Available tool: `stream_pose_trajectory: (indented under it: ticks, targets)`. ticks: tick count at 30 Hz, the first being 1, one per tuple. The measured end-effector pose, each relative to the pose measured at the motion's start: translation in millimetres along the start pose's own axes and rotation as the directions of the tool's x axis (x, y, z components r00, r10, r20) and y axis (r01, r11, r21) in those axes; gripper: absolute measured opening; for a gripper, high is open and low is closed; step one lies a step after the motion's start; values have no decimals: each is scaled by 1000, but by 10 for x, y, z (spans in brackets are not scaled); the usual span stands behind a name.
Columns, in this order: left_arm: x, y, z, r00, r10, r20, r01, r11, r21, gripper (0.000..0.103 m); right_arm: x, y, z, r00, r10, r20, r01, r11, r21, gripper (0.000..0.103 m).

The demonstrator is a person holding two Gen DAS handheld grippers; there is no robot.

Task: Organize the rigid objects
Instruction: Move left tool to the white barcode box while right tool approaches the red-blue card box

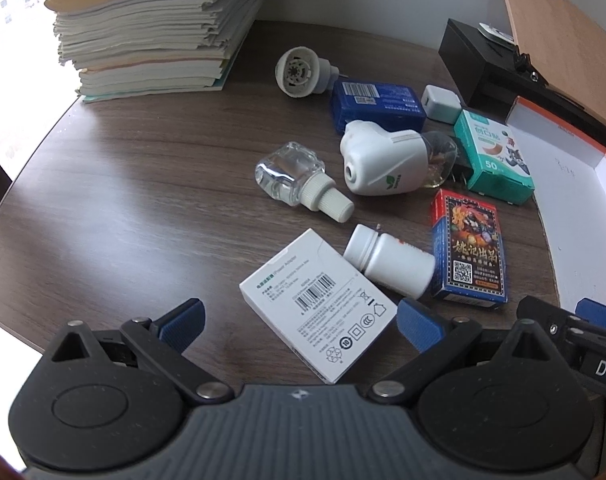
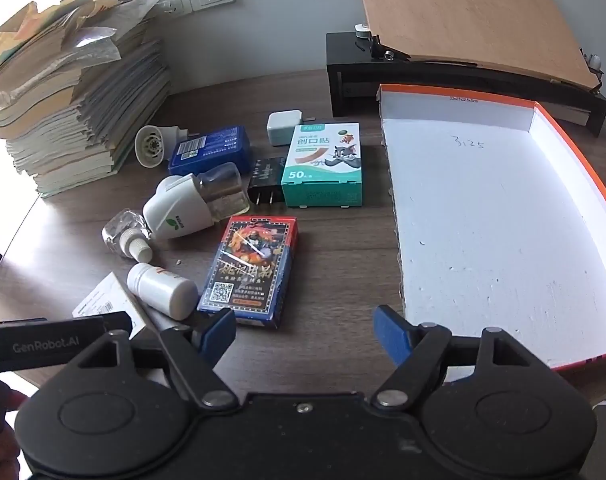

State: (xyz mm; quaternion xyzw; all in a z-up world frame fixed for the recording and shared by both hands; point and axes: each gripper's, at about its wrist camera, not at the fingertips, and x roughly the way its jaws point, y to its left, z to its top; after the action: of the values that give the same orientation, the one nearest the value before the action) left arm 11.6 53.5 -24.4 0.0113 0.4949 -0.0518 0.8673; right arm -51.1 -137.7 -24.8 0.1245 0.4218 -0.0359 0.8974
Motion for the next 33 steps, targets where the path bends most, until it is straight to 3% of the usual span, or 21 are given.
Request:
stream_pose_trajectory:
  ticks: [23, 28, 33]
  targets:
    - [49, -4, -91, 999, -29, -28, 30, 999, 40, 103, -64, 54, -87, 1000, -16, -7, 16, 1000, 2, 90]
    - [66, 22, -97, 999, -32, -31, 34, 998, 48, 103, -69, 85, -85, 1000, 12, -1, -12, 1000, 21, 90]
    - [81, 47, -104, 999, -34, -31, 36, 998, 53, 103, -62, 124, -94, 1000, -19, -9, 19, 1000, 2, 90]
